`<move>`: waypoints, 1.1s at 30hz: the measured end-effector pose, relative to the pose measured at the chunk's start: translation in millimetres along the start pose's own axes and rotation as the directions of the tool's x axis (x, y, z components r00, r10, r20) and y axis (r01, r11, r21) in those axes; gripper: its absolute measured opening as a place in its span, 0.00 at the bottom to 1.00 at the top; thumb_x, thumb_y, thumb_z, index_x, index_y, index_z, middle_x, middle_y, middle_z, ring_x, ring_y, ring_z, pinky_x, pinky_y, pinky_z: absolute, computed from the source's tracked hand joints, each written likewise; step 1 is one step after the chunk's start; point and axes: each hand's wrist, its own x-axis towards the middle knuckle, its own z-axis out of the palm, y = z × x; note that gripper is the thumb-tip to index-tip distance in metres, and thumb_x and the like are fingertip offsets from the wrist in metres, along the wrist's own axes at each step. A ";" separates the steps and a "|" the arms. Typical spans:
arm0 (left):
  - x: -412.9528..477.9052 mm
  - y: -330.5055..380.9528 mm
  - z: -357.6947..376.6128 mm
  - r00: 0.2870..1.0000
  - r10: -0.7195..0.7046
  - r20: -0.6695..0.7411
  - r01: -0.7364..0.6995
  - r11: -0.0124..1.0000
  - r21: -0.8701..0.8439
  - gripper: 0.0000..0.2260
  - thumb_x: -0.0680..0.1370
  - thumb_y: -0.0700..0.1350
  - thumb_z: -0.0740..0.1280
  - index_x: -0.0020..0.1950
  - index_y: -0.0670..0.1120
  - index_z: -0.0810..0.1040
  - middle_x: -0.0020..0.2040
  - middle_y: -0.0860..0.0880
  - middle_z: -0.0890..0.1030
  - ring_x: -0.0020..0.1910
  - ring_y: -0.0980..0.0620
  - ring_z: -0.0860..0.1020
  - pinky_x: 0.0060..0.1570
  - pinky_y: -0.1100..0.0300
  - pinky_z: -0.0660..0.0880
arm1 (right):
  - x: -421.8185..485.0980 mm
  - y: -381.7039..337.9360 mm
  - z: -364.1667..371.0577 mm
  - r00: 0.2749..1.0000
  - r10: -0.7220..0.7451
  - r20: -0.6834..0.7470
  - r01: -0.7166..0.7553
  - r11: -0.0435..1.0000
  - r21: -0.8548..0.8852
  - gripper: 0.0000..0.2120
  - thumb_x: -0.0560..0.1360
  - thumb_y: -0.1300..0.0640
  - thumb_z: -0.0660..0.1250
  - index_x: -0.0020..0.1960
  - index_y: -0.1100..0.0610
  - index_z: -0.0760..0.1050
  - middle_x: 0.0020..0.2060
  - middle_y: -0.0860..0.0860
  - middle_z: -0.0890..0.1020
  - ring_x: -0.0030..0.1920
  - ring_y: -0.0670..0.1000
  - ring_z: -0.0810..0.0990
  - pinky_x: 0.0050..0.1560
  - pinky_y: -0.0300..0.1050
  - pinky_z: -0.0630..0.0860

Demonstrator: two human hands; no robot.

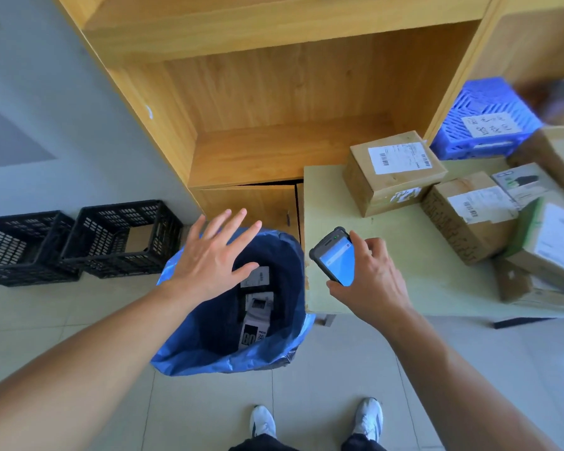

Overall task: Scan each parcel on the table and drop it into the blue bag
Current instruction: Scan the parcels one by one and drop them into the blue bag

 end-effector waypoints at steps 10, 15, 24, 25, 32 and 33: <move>109.4 108.3 -15.6 0.974 0.227 0.002 -0.226 0.970 -0.094 0.34 0.78 0.69 0.56 0.82 0.57 0.59 0.82 0.46 0.61 0.79 0.41 0.63 0.74 0.32 0.60 | -46.5 101.4 -46.1 0.953 0.283 -0.112 -0.276 0.958 0.075 0.45 0.65 0.43 0.74 0.76 0.48 0.54 0.59 0.50 0.67 0.55 0.56 0.73 0.53 0.51 0.75; 159.2 204.0 -25.9 0.930 0.366 -0.021 -0.366 0.920 -0.138 0.33 0.78 0.68 0.57 0.81 0.58 0.62 0.82 0.45 0.62 0.79 0.41 0.64 0.73 0.31 0.61 | -78.8 173.5 -76.2 0.898 0.414 -0.150 -0.401 0.909 0.113 0.47 0.65 0.42 0.74 0.76 0.47 0.53 0.59 0.49 0.66 0.56 0.54 0.73 0.51 0.51 0.76; 233.7 362.0 -28.5 0.880 0.474 -0.039 -0.474 0.867 -0.155 0.35 0.77 0.67 0.62 0.81 0.56 0.62 0.81 0.41 0.63 0.78 0.39 0.64 0.72 0.35 0.64 | -109.2 301.1 -130.4 0.826 0.532 -0.186 -0.508 0.846 0.165 0.49 0.64 0.40 0.74 0.77 0.46 0.52 0.59 0.49 0.66 0.56 0.53 0.71 0.53 0.51 0.77; 239.8 375.8 -25.7 0.881 0.472 -0.031 -0.470 0.866 -0.169 0.35 0.77 0.66 0.64 0.81 0.55 0.62 0.81 0.40 0.63 0.77 0.39 0.64 0.71 0.36 0.66 | -110.7 312.2 -134.6 0.818 0.542 -0.190 -0.516 0.839 0.171 0.48 0.64 0.41 0.74 0.77 0.46 0.53 0.58 0.49 0.66 0.55 0.53 0.71 0.52 0.51 0.77; 271.0 443.1 4.6 0.878 0.474 0.065 -0.438 0.852 -0.286 0.37 0.76 0.61 0.71 0.80 0.56 0.60 0.82 0.43 0.60 0.76 0.40 0.66 0.68 0.40 0.72 | -110.3 360.2 -143.7 0.787 0.591 -0.179 -0.557 0.804 0.206 0.47 0.65 0.43 0.75 0.76 0.46 0.53 0.58 0.49 0.65 0.53 0.53 0.71 0.51 0.52 0.77; 277.0 449.2 10.6 0.874 0.478 0.082 -0.439 0.851 -0.289 0.37 0.76 0.59 0.72 0.81 0.56 0.59 0.81 0.43 0.60 0.76 0.39 0.67 0.67 0.40 0.73 | -108.3 363.5 -142.6 0.783 0.596 -0.178 -0.566 0.802 0.193 0.47 0.65 0.43 0.75 0.75 0.45 0.52 0.59 0.49 0.65 0.52 0.53 0.71 0.50 0.51 0.77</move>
